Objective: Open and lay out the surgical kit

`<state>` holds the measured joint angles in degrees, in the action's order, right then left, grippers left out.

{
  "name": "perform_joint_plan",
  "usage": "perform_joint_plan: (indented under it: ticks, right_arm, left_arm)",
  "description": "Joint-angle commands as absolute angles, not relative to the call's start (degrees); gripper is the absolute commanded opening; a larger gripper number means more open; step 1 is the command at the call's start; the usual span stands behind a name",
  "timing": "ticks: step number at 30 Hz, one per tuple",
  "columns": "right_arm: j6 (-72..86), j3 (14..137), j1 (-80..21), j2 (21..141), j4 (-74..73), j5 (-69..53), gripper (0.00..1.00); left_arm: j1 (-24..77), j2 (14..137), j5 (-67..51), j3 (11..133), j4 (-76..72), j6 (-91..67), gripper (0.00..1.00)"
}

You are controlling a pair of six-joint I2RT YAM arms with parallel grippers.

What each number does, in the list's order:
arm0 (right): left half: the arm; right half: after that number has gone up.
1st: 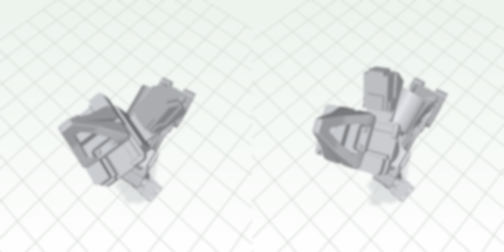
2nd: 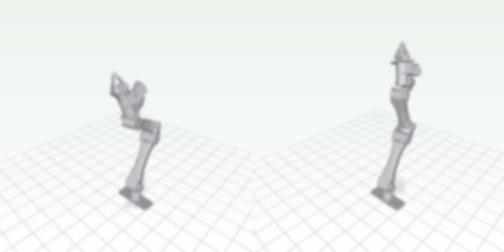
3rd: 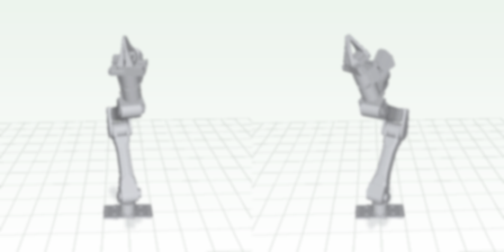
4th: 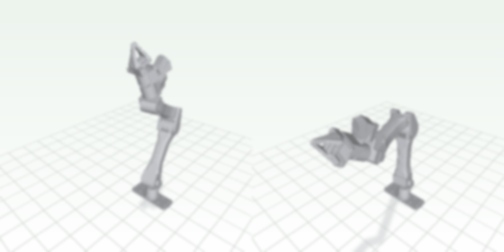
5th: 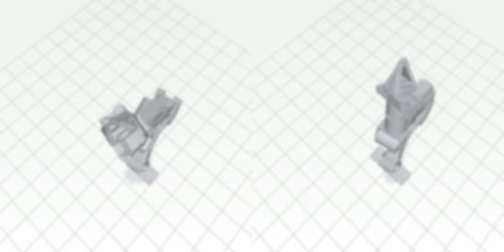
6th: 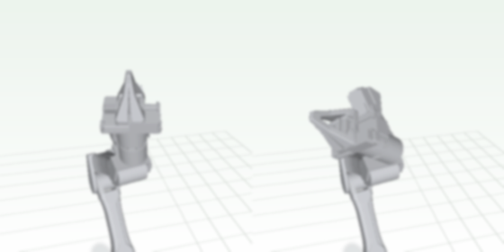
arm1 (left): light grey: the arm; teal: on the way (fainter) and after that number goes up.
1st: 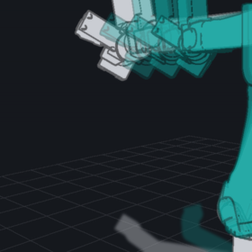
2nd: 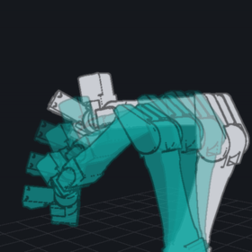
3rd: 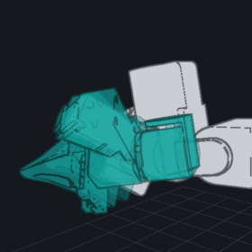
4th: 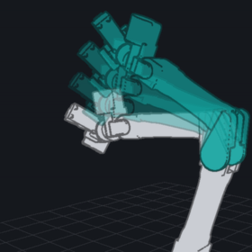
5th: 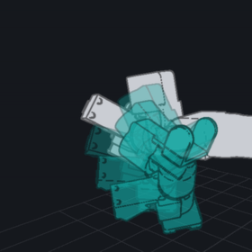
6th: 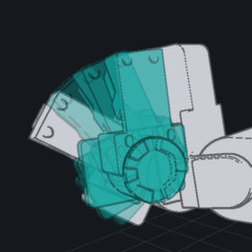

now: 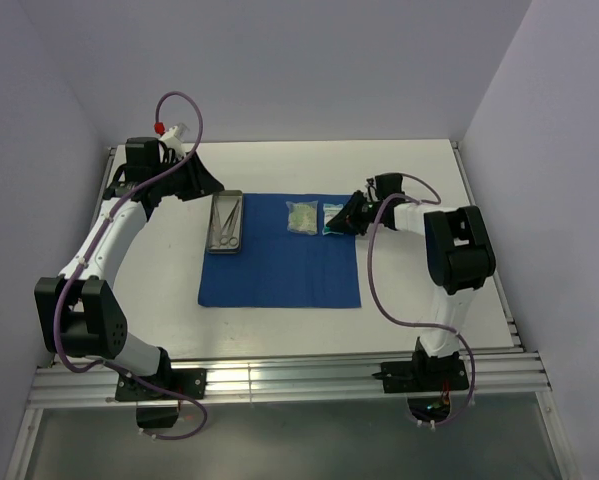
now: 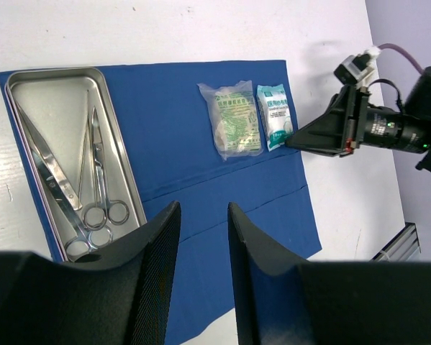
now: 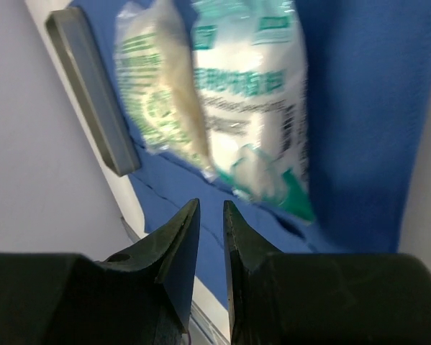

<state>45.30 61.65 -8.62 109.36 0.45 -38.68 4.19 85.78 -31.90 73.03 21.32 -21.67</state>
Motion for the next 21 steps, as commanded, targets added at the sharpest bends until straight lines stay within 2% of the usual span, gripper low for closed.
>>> perform_joint_plan:
  ticks: [1,13,21]
  right_arm:
    - [44.6,64.3,-8.1,111.9,2.3,-39.9,0.27]
    - [49.1,63.6,-6.9,117.1,8.3,-44.6,0.27]
    - [52.3,61.6,-7.0,111.1,13.9,-49.2,0.27]
  left_arm:
    - [3.9,85.0,-33.3,73.5,20.7,-20.6,0.38]
    - [3.6,85.7,-33.7,73.6,21.0,-20.4,0.37]
    - [3.5,85.5,-34.1,73.5,20.9,-20.6,0.37]
